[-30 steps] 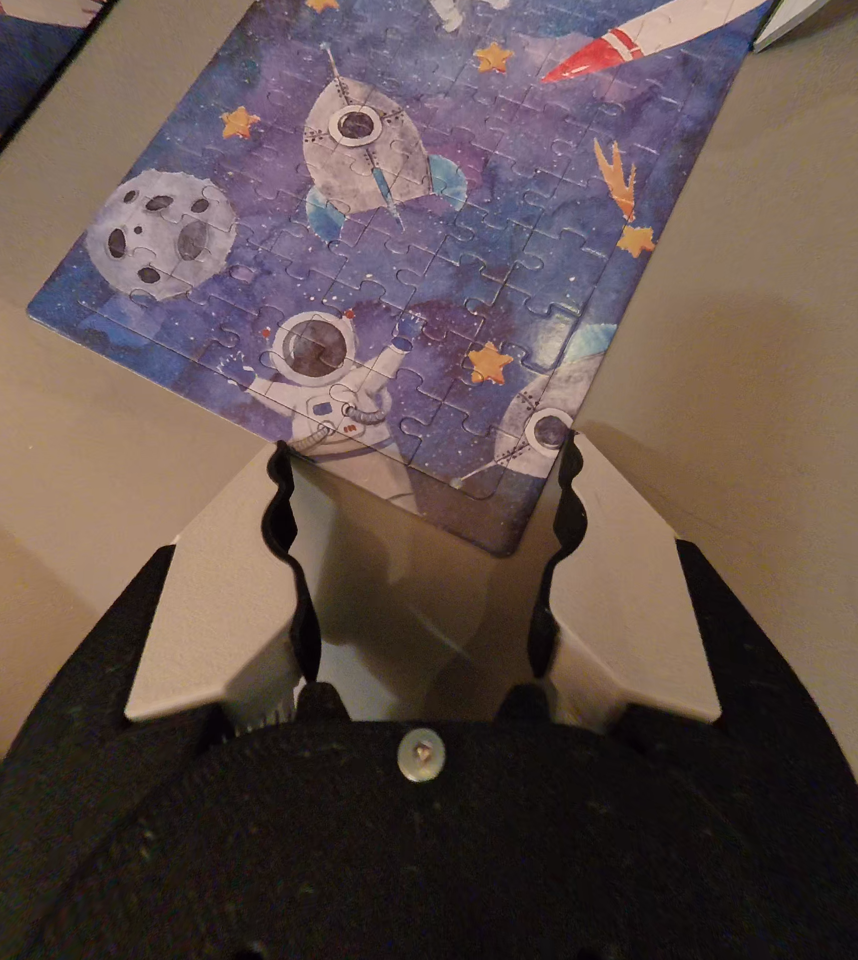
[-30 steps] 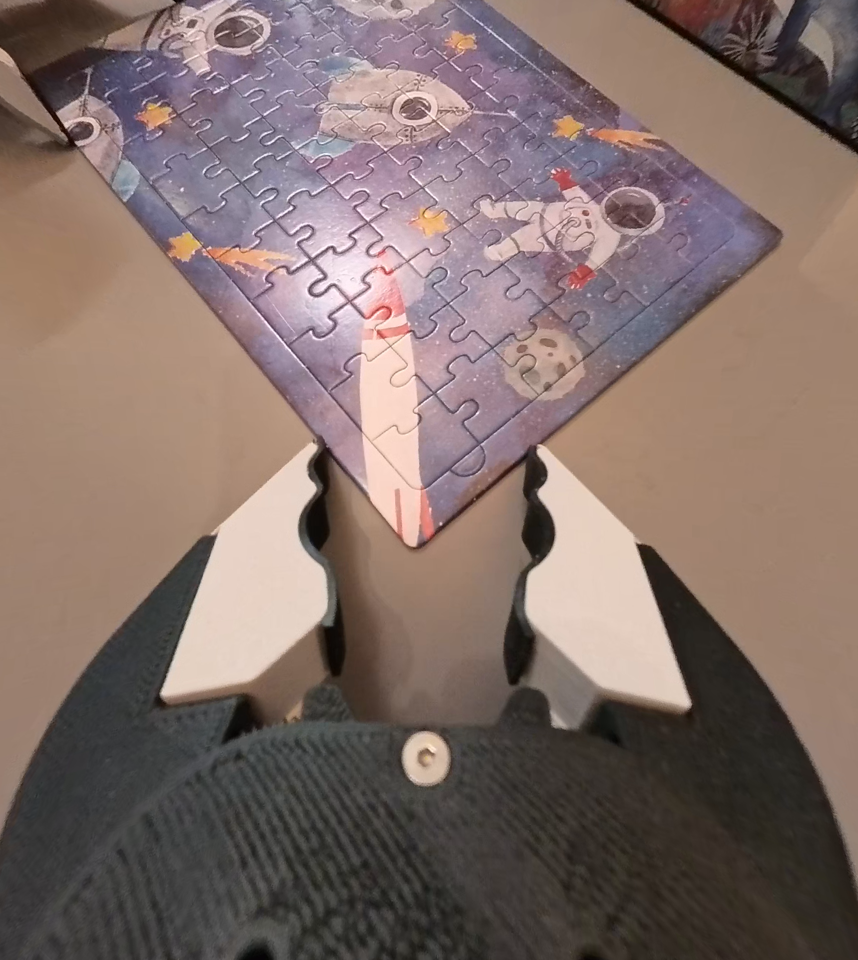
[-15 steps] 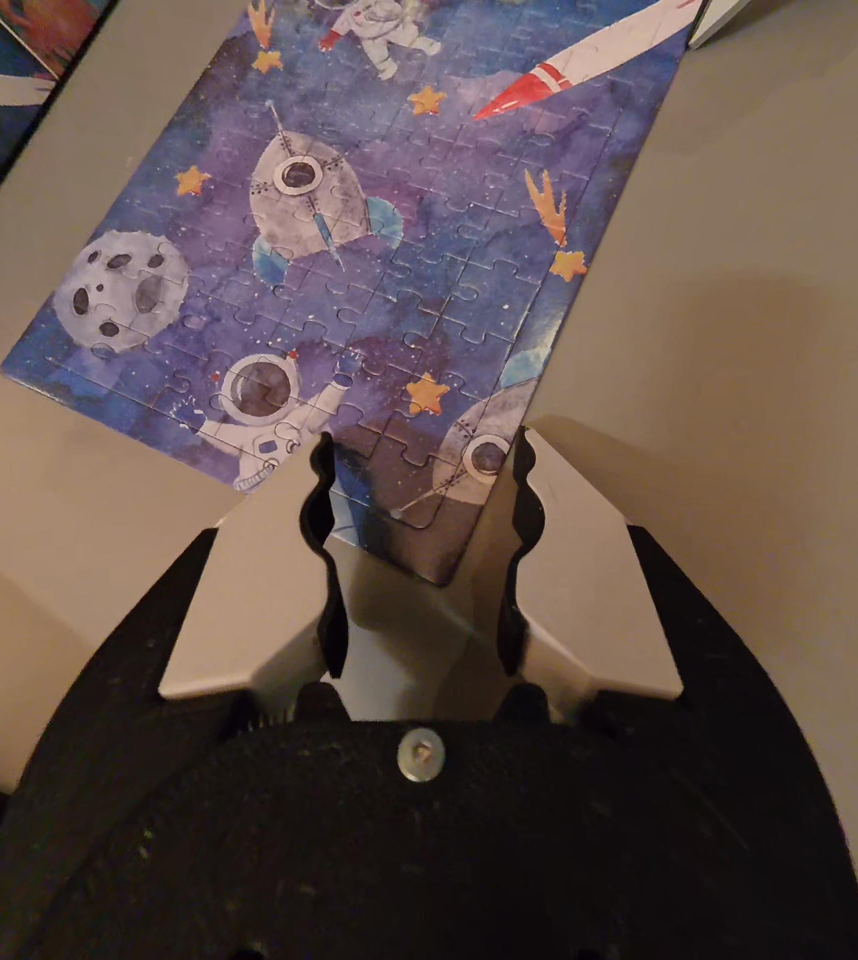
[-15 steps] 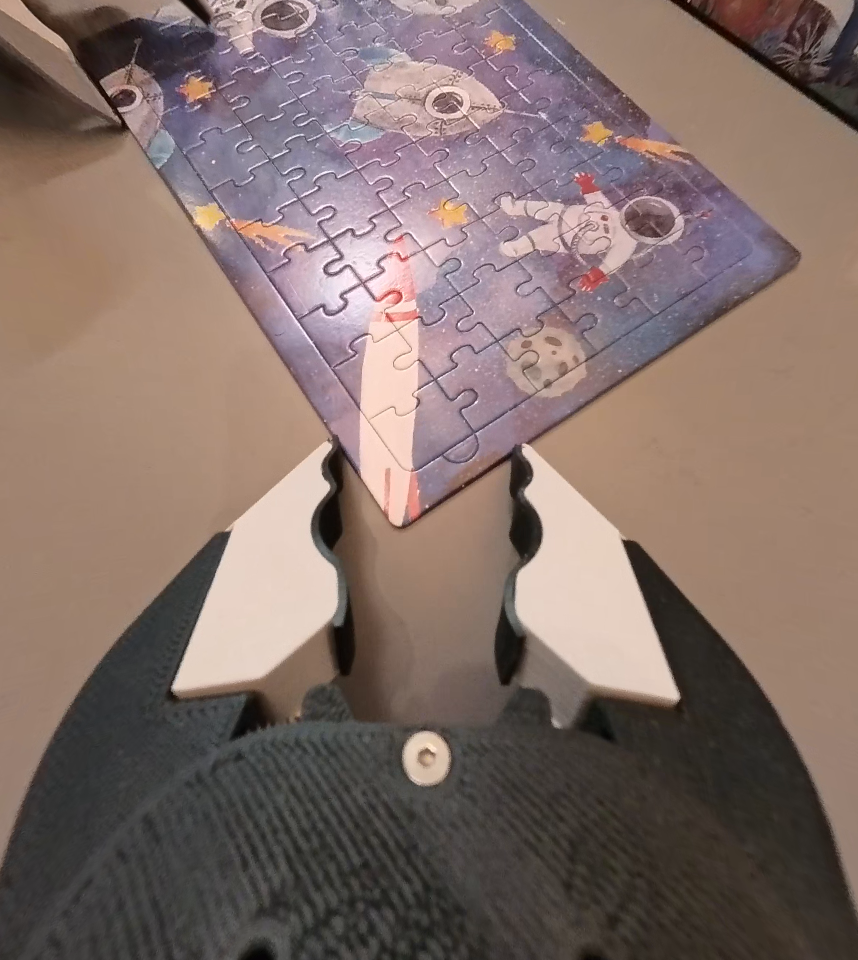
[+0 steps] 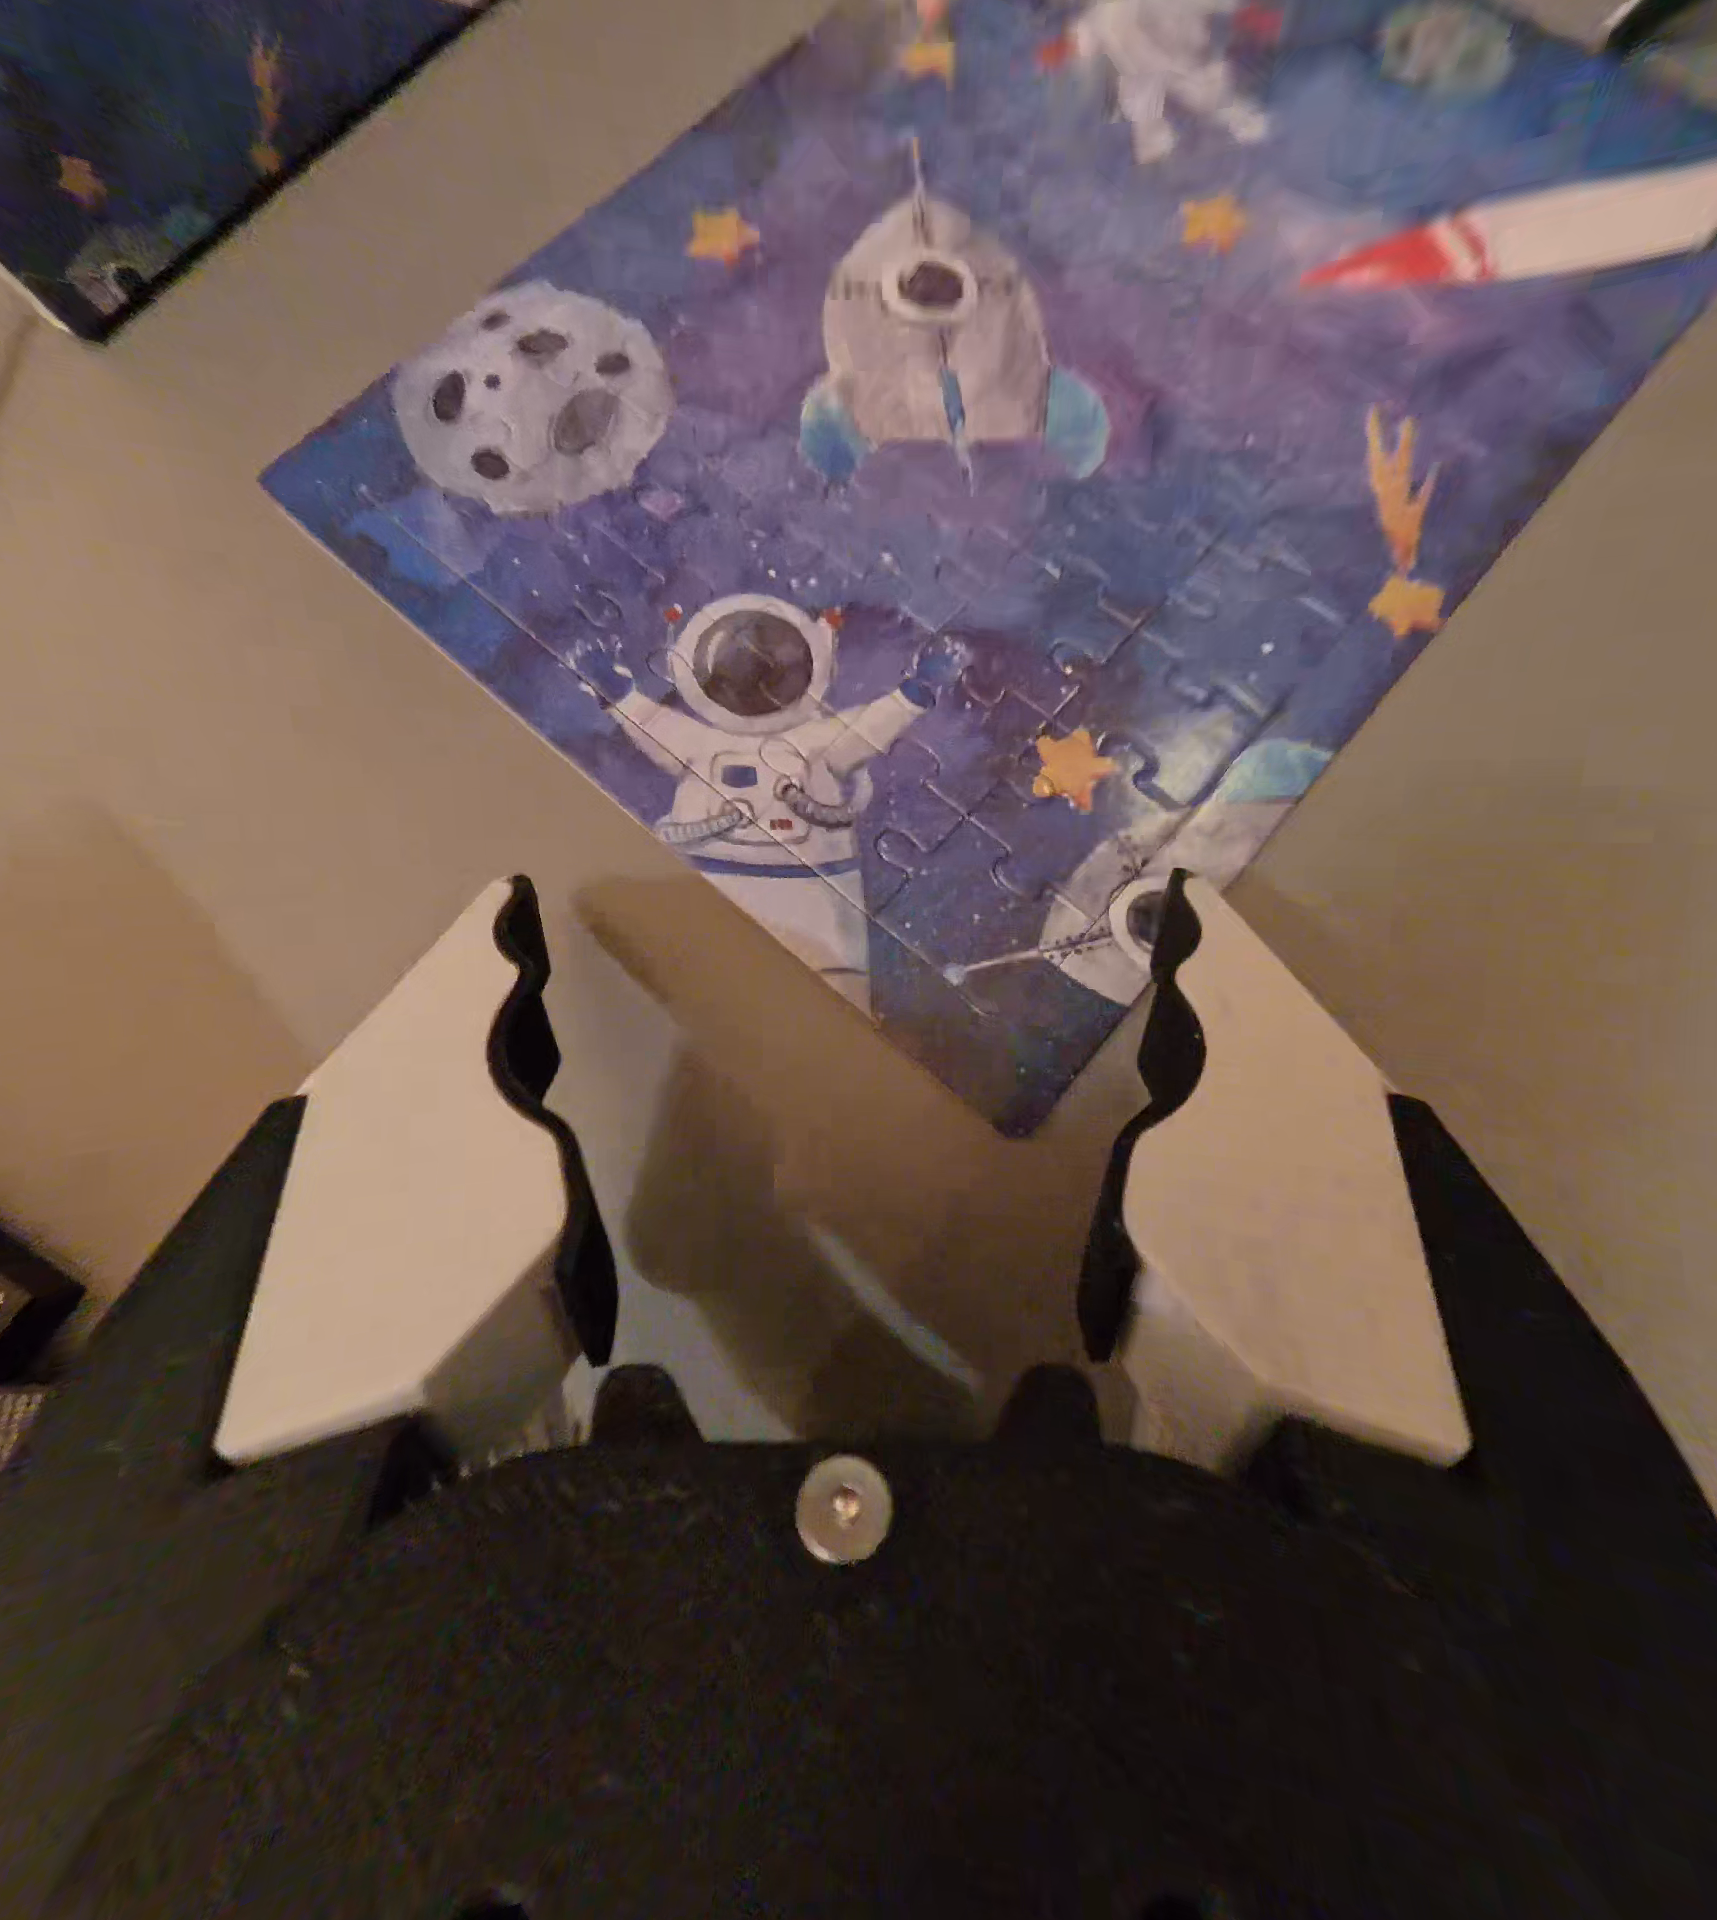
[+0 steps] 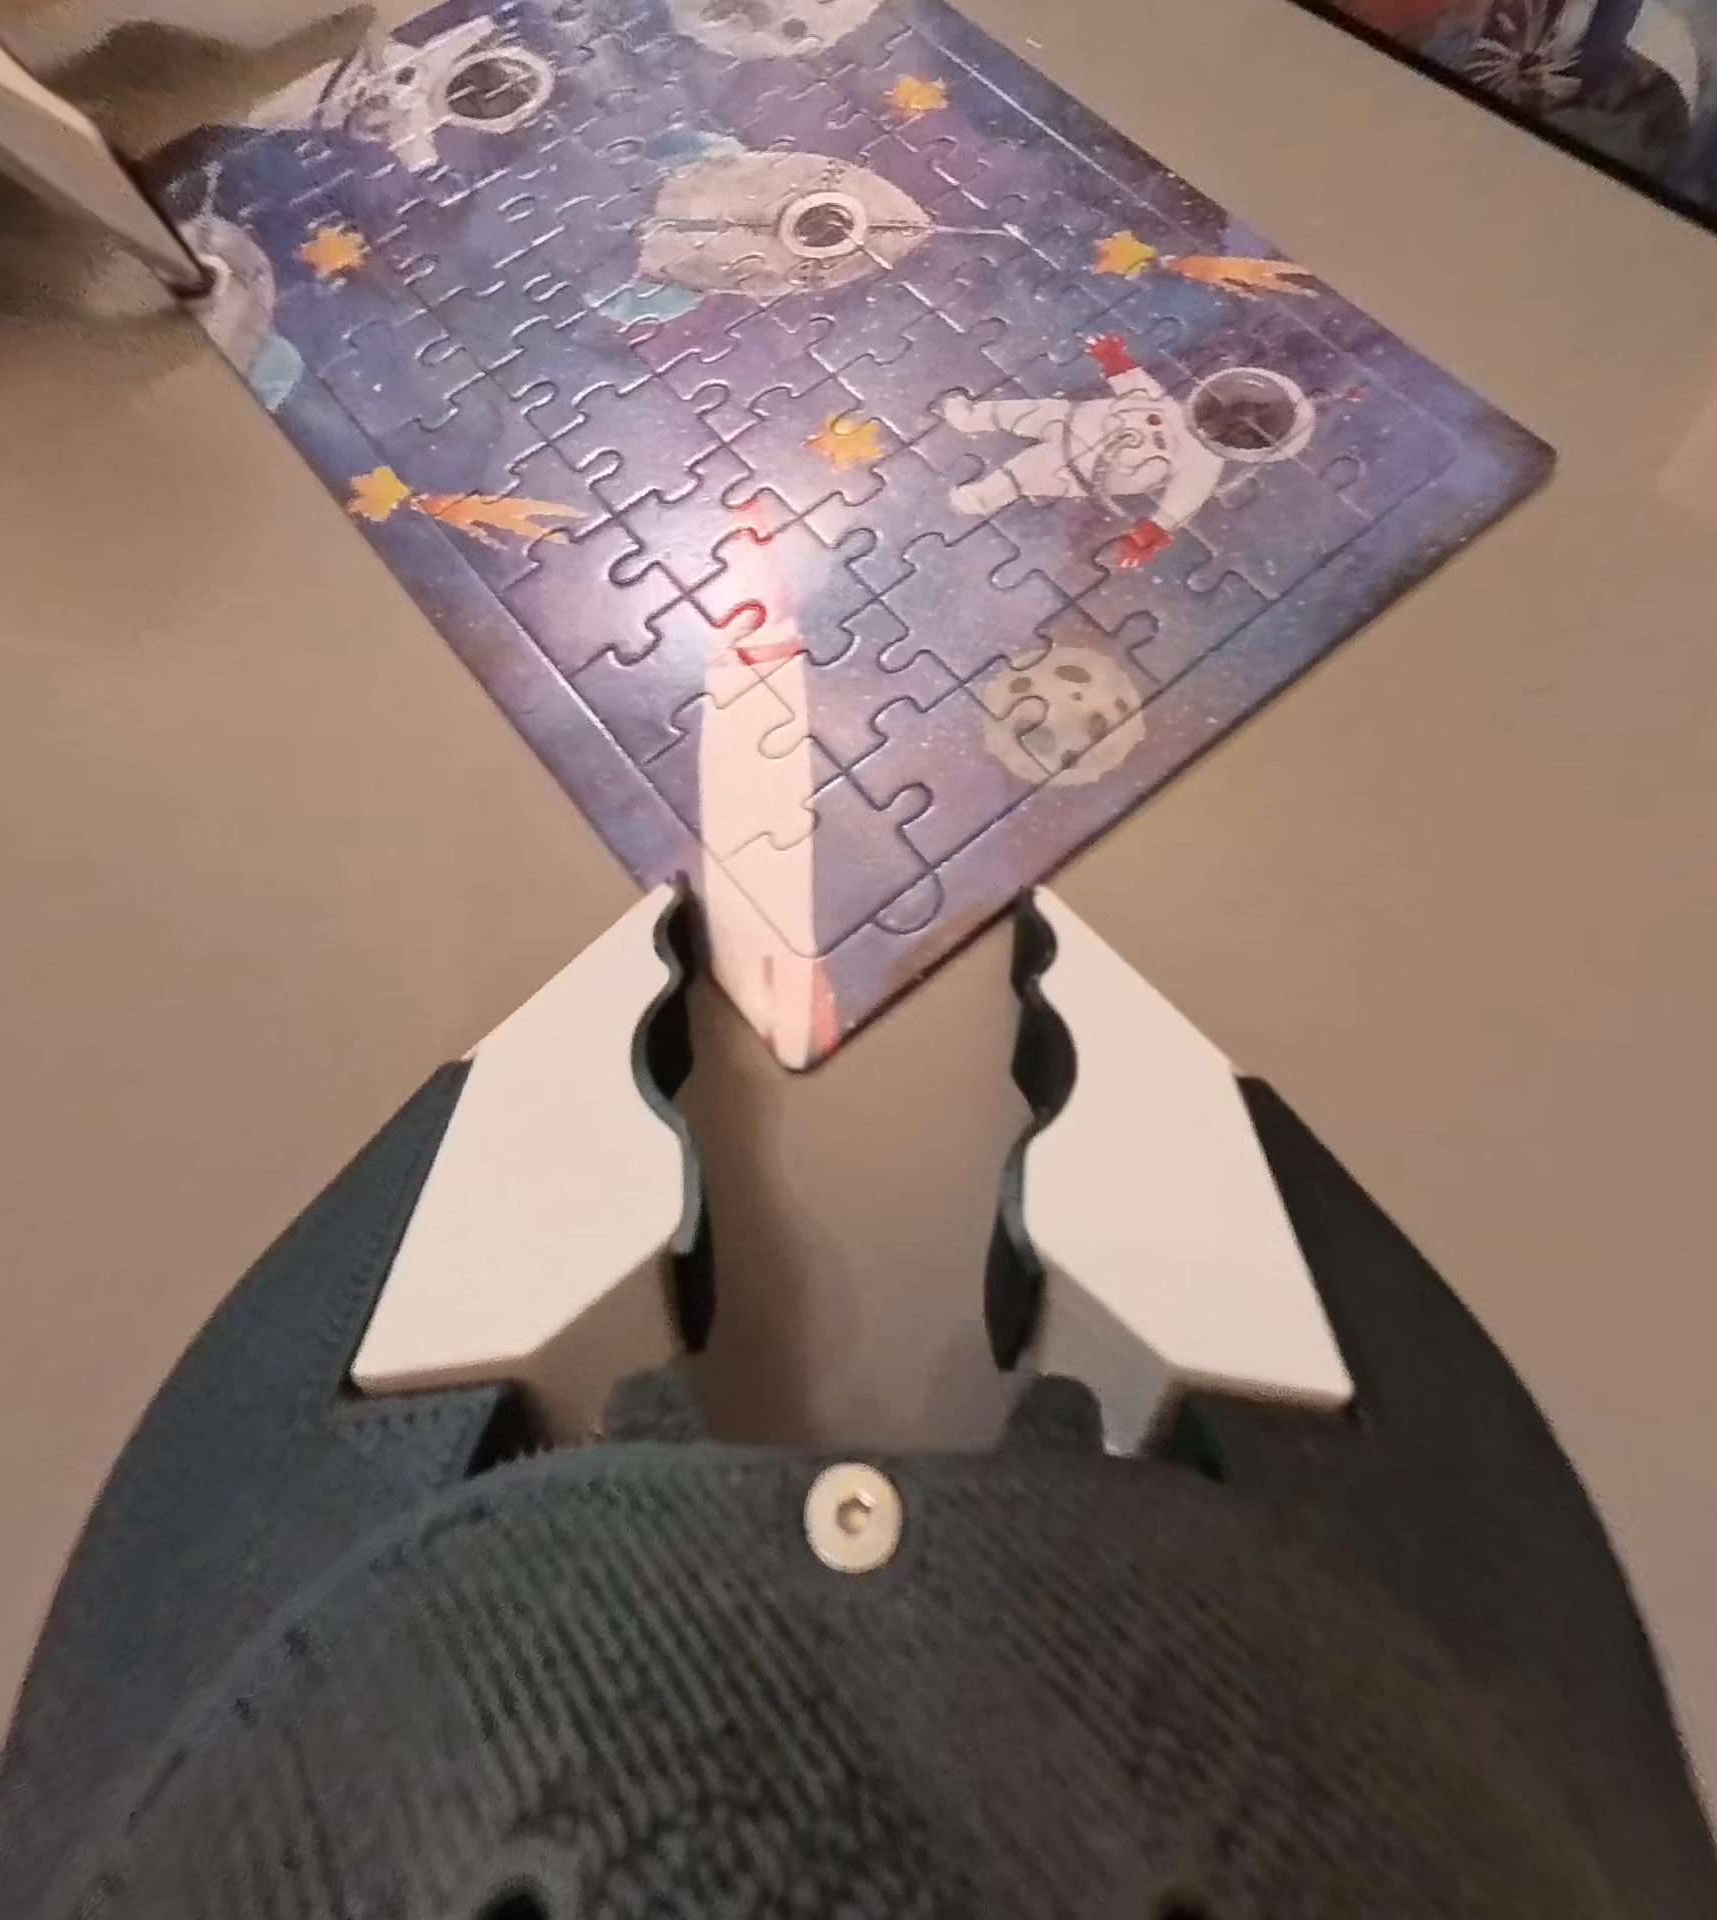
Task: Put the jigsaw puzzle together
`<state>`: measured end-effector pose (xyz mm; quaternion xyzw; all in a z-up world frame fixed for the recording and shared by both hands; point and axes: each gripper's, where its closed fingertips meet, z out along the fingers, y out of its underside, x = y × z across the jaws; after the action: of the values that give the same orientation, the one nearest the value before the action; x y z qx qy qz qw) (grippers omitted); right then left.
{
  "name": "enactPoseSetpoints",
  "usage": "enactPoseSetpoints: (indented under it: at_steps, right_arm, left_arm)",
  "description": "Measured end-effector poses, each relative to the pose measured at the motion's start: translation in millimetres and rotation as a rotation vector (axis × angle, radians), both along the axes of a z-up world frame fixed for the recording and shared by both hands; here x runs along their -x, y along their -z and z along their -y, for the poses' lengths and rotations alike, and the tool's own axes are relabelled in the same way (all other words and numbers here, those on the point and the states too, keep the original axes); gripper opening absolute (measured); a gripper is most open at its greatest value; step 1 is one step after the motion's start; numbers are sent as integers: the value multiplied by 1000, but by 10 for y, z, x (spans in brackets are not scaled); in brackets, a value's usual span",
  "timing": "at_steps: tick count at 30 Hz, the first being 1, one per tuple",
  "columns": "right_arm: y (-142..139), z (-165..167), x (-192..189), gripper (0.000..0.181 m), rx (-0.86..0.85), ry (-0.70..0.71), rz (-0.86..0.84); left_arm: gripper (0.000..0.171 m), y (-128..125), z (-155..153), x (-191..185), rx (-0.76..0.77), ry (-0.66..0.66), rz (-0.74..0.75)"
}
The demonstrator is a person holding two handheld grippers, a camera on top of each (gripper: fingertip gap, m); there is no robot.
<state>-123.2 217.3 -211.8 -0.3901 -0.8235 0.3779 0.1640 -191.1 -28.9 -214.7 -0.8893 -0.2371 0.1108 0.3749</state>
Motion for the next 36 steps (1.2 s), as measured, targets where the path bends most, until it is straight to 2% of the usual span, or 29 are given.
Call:
enactPoseSetpoints:
  at_steps: [2, 7, 10, 12, 13, 16, 18, 21, 24, 26, 28, 30, 33, 36]
  right_arm:
    - [10, 74, -46, 68, -17, -7, -6]
    - [8, 316, -378, 59, -17, -54, -2]
    - [-25, 474, -938, 45, 42, -130, 93]
    - [-31, 550, -1476, 23, 64, -228, 168]
    - [-25, 534, -1702, 19, 70, -246, 173]
    - [-36, 237, -2176, 31, 107, -122, 122]
    - [19, 26, -2457, 26, 195, 1, 147]
    - [56, 78, -2766, 42, 522, 125, 251]
    - [-40, 223, -2697, 52, 844, 212, 244]
    - [28, 317, -2612, 56, 939, 225, 299]
    - [-62, 436, -2583, 41, 1065, 146, 359]
    - [-233, 419, -2548, 33, 1184, 109, 351]
    - [-381, 258, -2510, 31, 1214, 143, 283]
    - [-441, 54, -2479, 21, 1155, 211, 238]
  left_arm:
    - [111, 47, -58, -103, 21, 31, 33]
    - [127, 114, 24, -259, 50, 43, 52]
    - [129, 129, 161, -553, 88, 103, 71]
    - [118, 110, 297, -909, 148, 202, 98]
    - [113, 103, 350, -1128, 165, 258, 109]
    - [107, 95, 409, -1536, 190, 375, 104]
    - [108, 91, 375, -1715, 181, 425, 85]
    - [109, 126, 225, -1771, 212, 453, 10]
    - [110, 147, -27, -1801, 238, 492, -59]
    - [110, 143, -210, -1883, 224, 531, -69]
    - [110, 155, -332, -1953, 215, 548, -81]
    - [110, 179, -368, -1964, 233, 544, -113]
    - [109, 174, -412, -1973, 194, 539, -102]
    - [109, 85, -460, -2015, 93, 512, -2]
